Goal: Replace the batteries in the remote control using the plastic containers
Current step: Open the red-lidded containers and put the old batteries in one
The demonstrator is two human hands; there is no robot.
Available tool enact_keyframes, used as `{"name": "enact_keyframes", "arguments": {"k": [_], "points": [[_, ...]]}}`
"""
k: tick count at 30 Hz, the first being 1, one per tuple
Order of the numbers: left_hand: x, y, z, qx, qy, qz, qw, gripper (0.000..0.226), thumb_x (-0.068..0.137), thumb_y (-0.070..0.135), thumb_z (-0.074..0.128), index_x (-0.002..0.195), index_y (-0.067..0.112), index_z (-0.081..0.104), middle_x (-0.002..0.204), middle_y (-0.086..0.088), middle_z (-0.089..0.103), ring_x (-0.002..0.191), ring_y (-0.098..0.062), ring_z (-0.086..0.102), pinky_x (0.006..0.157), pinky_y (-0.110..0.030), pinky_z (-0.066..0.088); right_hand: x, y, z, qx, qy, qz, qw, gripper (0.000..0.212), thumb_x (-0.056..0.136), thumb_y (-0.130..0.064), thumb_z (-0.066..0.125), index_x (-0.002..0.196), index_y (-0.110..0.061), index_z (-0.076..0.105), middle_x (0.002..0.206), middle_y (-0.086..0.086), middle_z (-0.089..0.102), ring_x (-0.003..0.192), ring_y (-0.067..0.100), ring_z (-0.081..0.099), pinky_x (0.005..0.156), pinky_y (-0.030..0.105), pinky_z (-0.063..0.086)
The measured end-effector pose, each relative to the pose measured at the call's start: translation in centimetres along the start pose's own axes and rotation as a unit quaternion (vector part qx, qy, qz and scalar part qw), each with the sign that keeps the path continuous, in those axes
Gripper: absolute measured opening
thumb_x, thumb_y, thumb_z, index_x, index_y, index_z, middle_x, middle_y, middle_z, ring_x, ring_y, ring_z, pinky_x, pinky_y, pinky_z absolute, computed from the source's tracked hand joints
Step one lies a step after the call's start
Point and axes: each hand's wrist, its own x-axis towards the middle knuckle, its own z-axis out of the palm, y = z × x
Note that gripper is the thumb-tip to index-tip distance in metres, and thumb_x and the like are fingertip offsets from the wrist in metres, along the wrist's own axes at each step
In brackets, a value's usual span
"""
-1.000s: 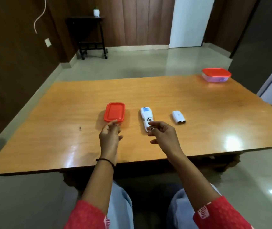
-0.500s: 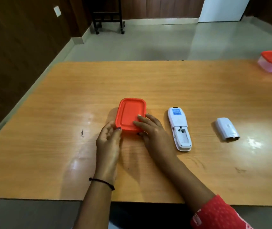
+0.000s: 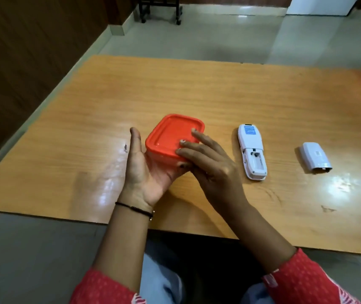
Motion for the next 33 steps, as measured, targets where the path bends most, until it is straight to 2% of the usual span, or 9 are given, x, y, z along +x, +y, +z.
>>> {"name": "enact_keyframes", "arguments": {"k": [3,7,10,12,15,17,24,29,33], "points": [[-0.5,0.3,-0.5,-0.004,0.015,-0.016,1.000,0.077,0.089,0.066,0.024,0.102,0.000,0.061,0.085,-0.022,0.073,0.064,-0.027,0.069,0.052,-0.024,0.050,0.1,-0.6,0.4,0.030,-0.050,-0.030,0.998,0.024,0.086,-0.011,0.064,0.109,-0.005,0.068,0.115,0.013,0.067,0.122,0.027,0.054,0.101,0.050,0.042],[-0.8,0.6,-1.0,-0.043,0.046,-0.019,0.998,0.064,0.093,0.054,0.029,0.101,-0.003,0.060,0.075,-0.022,0.071,0.058,-0.028,0.067,0.051,-0.024,0.049,0.4,-0.9,1.1,0.024,-0.070,-0.034,0.997,0.023,0.089,-0.011,0.062,0.111,-0.004,0.067,0.115,0.011,0.068,0.119,0.025,0.057,0.099,0.047,0.044],[-0.8,0.8,-1.0,-0.074,0.050,-0.014,0.996,0.065,0.094,0.043,0.028,0.083,-0.008,0.067,0.067,-0.023,0.069,0.050,-0.029,0.065,0.048,-0.020,0.048,0.6,-1.3,1.5,0.032,-0.061,-0.034,0.997,0.022,0.091,-0.010,0.059,0.110,-0.002,0.066,0.113,0.011,0.068,0.117,0.024,0.058,0.099,0.045,0.045],[-0.9,1.1,-1.0,-0.071,0.056,-0.008,0.996,0.065,0.092,0.042,0.031,0.082,-0.010,0.070,0.077,-0.026,0.070,0.057,-0.031,0.067,0.052,-0.023,0.049,0.8,-1.5,1.8,0.050,-0.056,-0.025,0.997,0.022,0.092,-0.011,0.056,0.110,-0.003,0.066,0.114,0.010,0.067,0.118,0.022,0.057,0.101,0.042,0.044],[-0.8,1.7,-1.1,-0.071,0.094,0.001,0.993,0.056,0.088,0.038,0.039,0.119,-0.006,0.056,0.120,-0.029,0.059,0.084,-0.035,0.062,0.058,-0.031,0.052,0.9,-1.5,2.2,0.096,-0.041,0.010,0.994,0.023,0.091,-0.011,0.055,0.110,-0.003,0.066,0.114,0.009,0.067,0.119,0.018,0.057,0.102,0.037,0.045],[-0.6,2.0,-1.3,-0.065,0.110,0.014,0.992,0.055,0.088,0.036,0.041,0.125,-0.003,0.053,0.129,-0.028,0.054,0.084,-0.035,0.060,0.054,-0.033,0.054,0.9,-1.6,2.7,0.119,-0.030,0.023,0.992,0.023,0.090,-0.009,0.057,0.109,-0.002,0.067,0.114,0.009,0.067,0.119,0.017,0.057,0.102,0.034,0.045],[-0.8,2.8,-1.8,-0.052,0.110,0.026,0.992,0.053,0.089,0.032,0.042,0.127,-0.003,0.051,0.126,-0.029,0.055,0.084,-0.036,0.060,0.049,-0.033,0.052,0.8,-2.3,3.9,0.126,0.017,0.028,0.991,0.020,0.089,-0.004,0.057,0.105,-0.001,0.068,0.113,0.010,0.068,0.116,0.017,0.058,0.102,0.033,0.045],[-1.3,2.9,-1.8,-0.029,0.123,0.050,0.991,0.039,0.090,0.032,0.043,0.107,0.000,0.058,0.101,-0.024,0.063,0.080,-0.033,0.062,0.048,-0.034,0.055,0.6,-2.9,4.9,0.131,0.040,0.040,0.990,0.018,0.090,-0.008,0.057,0.102,-0.001,0.068,0.108,0.010,0.070,0.110,0.016,0.061,0.099,0.031,0.047],[-1.5,2.9,-1.9,-0.029,0.130,0.051,0.990,0.037,0.090,0.032,0.044,0.104,0.001,0.058,0.103,-0.025,0.062,0.083,-0.034,0.061,0.048,-0.035,0.055,0.5,-3.4,5.3,0.114,0.051,0.053,0.991,0.018,0.091,-0.010,0.055,0.101,0.000,0.067,0.106,0.011,0.069,0.107,0.017,0.062,0.097,0.027,0.048]]}}
